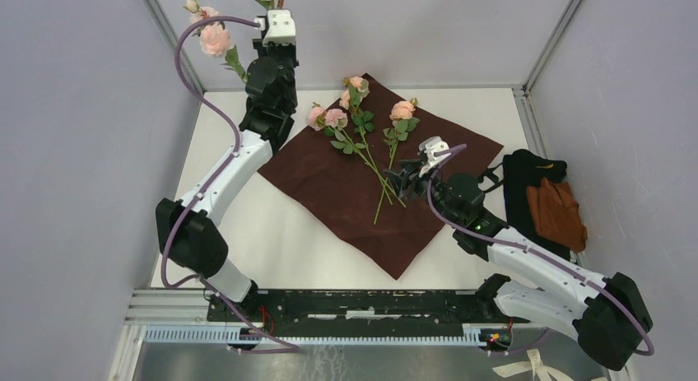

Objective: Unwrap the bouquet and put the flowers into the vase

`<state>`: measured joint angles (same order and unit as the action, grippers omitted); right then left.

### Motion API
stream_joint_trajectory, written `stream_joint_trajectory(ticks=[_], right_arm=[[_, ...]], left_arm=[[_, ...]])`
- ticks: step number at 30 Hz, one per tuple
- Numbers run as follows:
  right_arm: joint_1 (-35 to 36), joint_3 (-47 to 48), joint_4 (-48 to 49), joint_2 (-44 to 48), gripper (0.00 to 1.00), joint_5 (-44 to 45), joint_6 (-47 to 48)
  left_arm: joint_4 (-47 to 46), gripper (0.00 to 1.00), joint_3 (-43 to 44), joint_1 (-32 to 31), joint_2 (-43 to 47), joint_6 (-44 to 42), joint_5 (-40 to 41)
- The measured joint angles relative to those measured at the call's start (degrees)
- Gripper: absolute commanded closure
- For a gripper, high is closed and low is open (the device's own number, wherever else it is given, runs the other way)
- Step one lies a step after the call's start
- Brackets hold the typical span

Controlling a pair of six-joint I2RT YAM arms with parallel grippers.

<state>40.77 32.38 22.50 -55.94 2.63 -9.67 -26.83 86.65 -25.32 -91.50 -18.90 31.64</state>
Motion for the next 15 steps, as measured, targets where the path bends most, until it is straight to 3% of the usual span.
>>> stream_joint_trajectory(ticks=[15], right_arm=[[-1.16, 0.0, 1.03, -2.54, 0.49, -1.6, -0.79]], left_arm=[[-2.27, 0.98, 0.48, 10.88, -0.17, 5.66, -0.44]])
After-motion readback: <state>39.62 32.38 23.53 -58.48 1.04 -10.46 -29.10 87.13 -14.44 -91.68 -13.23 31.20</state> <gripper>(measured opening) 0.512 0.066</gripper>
